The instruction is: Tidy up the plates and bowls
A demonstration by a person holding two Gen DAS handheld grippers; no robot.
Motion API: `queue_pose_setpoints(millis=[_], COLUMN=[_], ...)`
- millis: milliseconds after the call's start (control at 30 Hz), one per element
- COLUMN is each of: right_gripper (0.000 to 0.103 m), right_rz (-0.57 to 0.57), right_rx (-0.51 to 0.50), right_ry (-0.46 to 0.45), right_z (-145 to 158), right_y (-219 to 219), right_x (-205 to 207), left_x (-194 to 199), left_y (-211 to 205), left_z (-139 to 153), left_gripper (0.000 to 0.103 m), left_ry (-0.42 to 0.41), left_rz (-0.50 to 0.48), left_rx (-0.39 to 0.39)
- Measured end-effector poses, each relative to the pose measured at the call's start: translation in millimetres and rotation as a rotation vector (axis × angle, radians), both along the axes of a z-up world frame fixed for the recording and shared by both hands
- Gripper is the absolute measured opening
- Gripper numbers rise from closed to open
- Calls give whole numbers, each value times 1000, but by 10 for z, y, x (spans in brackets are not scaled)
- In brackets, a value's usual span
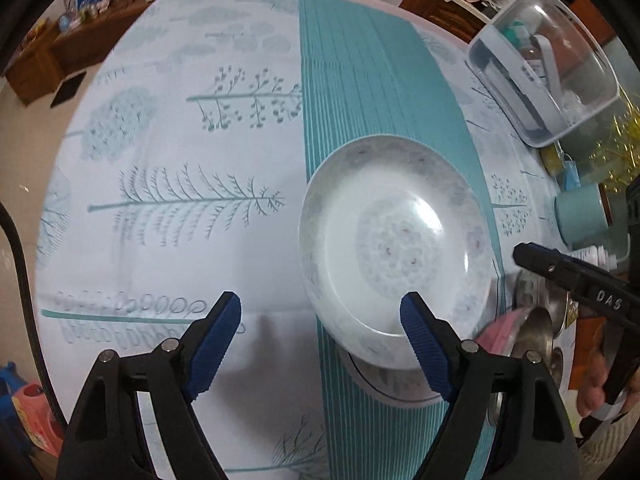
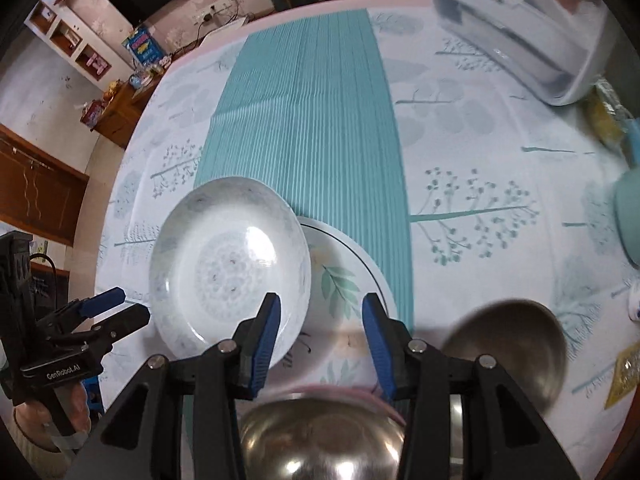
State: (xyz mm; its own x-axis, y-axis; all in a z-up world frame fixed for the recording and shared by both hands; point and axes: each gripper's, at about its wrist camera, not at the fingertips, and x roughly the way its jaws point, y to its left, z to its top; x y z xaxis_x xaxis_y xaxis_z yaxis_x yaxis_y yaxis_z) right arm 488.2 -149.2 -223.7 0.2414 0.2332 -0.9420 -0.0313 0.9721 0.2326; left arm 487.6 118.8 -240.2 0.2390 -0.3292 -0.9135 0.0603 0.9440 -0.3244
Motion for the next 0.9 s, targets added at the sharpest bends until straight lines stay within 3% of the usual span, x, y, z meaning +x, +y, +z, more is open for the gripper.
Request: queue_pose_setpoints(millis=[67,233,367,500,633,733,900], right_gripper=[42,26,18,9,8,8,8], right_rz=[15,47,60,60,49,59,75], right_rx=[1,27,37,56,85,79,84], right_ry=[11,34,53,91,91,83,73], right_z=[-90,-247,-342,-468,-484,-478,-447], right_y=[37,121,166,178,136,139,159], right_x=[41,138,174,193,191,172,116], left_x=[35,98,154,203,252,268,224], left_y=[17,8,-52,-118,-118,-52,24], left_z=[-73,-179,-253,-360,-405,-431,-408], left_gripper=[76,65,46,37,29,11,11], left_ry=[10,18,29,50,58,59,52], left_rz=[13,32,20,16,42,53,25], left_rx=[-21,-67,-84,-97,-123,-105,-107])
